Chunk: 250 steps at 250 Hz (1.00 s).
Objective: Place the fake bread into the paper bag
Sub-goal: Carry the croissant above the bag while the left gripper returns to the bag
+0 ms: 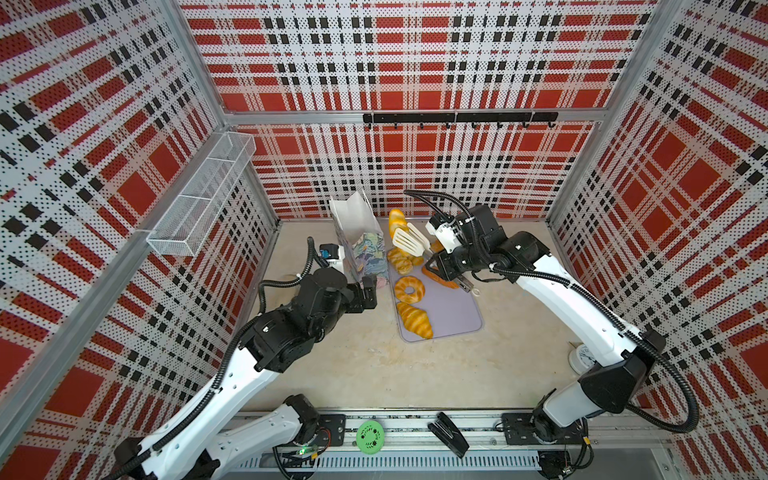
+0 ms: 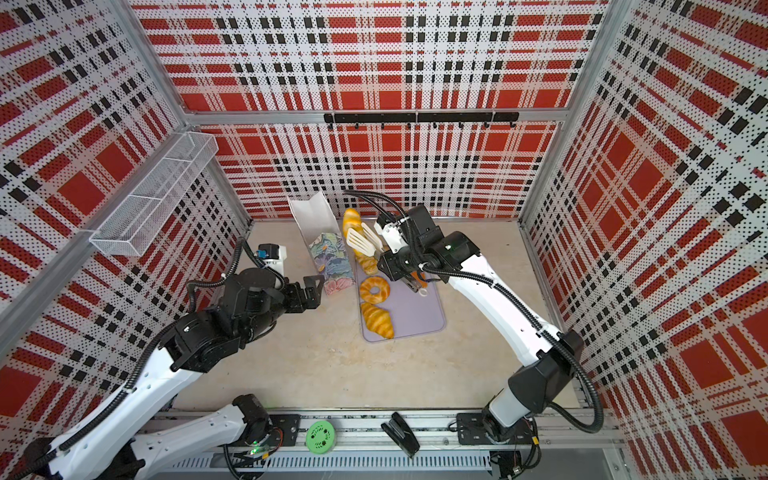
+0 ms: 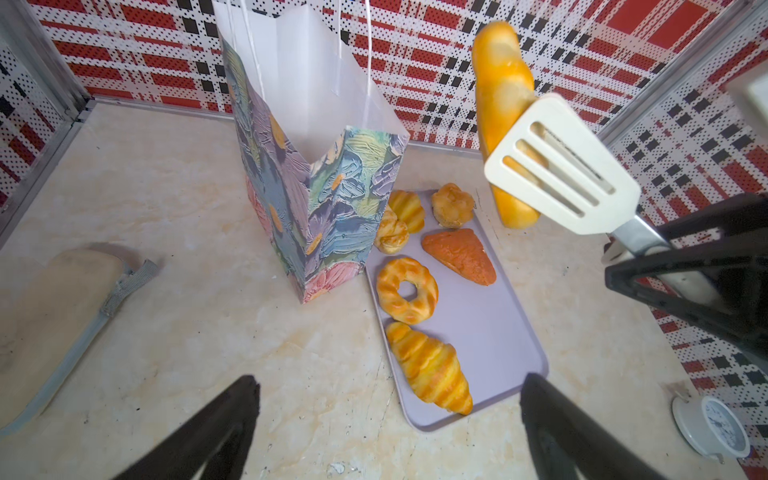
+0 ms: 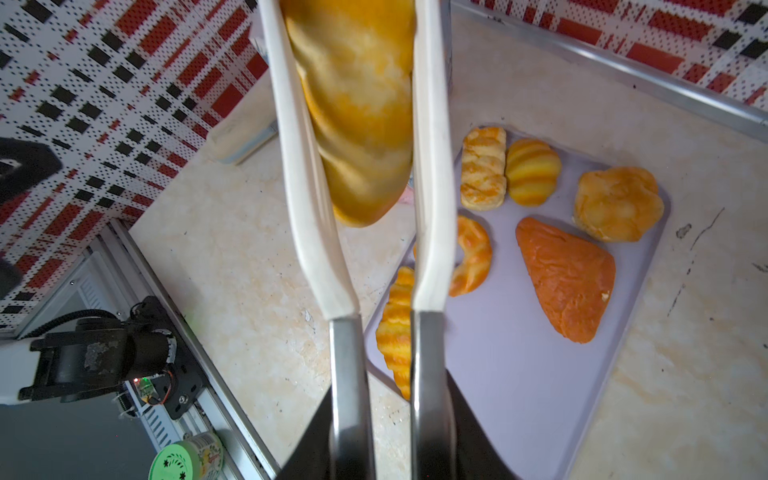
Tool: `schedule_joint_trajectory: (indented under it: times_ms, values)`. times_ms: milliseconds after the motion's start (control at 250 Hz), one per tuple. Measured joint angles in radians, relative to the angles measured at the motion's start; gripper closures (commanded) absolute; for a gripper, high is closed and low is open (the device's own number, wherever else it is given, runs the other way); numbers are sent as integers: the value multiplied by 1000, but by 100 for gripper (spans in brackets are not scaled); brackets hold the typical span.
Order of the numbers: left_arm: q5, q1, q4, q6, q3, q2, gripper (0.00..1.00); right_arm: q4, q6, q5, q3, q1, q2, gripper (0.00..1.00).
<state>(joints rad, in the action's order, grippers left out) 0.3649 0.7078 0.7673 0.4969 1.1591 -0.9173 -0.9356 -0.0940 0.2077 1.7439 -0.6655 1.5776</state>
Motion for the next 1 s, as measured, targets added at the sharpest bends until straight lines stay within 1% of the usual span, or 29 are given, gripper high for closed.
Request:
schedule_joint_trajectory:
  times_ms: [356, 520, 1000]
  values:
    - [-171, -174, 15, -58, 43, -16, 1, 22, 2, 51, 188, -41, 147, 65]
    - [-218, -242, 30, -60, 43, -18, 1, 32, 2, 72, 279, -48, 224, 63]
    - [-266, -316, 75, -61, 50, -50, 1, 42, 16, 93, 563, -50, 461, 62]
